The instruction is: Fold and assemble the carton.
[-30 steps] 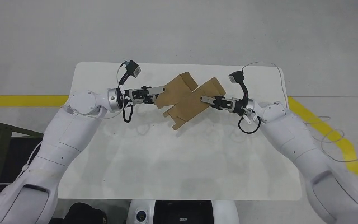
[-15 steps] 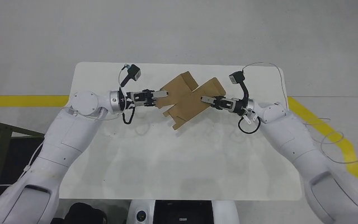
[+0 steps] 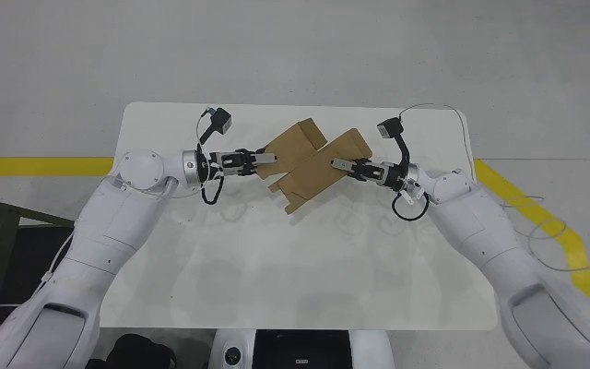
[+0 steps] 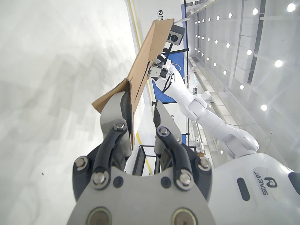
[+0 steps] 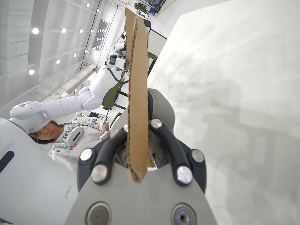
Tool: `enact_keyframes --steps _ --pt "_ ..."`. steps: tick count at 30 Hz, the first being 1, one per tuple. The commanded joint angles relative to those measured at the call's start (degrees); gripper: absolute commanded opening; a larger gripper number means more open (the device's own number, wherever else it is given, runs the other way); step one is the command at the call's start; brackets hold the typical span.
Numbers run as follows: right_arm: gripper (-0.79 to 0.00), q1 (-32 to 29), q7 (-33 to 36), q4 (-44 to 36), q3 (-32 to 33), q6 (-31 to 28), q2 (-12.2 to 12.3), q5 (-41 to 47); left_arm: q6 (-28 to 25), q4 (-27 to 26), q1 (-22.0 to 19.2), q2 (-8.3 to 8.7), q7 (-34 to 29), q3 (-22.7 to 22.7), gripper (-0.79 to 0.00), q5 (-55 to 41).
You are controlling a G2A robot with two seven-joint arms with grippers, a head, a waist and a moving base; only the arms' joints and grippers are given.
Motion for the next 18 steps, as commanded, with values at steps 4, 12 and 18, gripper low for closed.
enact_keyframes --steps 4,12,18 --pt "-0.785 -0.2 0.3 0.0 0.5 0.3 -0.1 -0.1 0.3 0.3 0.0 -0.25 -0.2 0.1 -0.659 0.6" --pt "-0.785 -0.5 0.6 -0.1 1.4 0.6 -0.3 -0.5 0.6 0.3 -0.1 -0.64 -1.1 0.0 -0.785 1.0" --pt "-0.536 -0.8 0.8 0.1 2.0 0.8 -0.4 -0.7 0.6 0.4 -0.1 -0.84 -1.5 -0.4 -0.785 1.0"
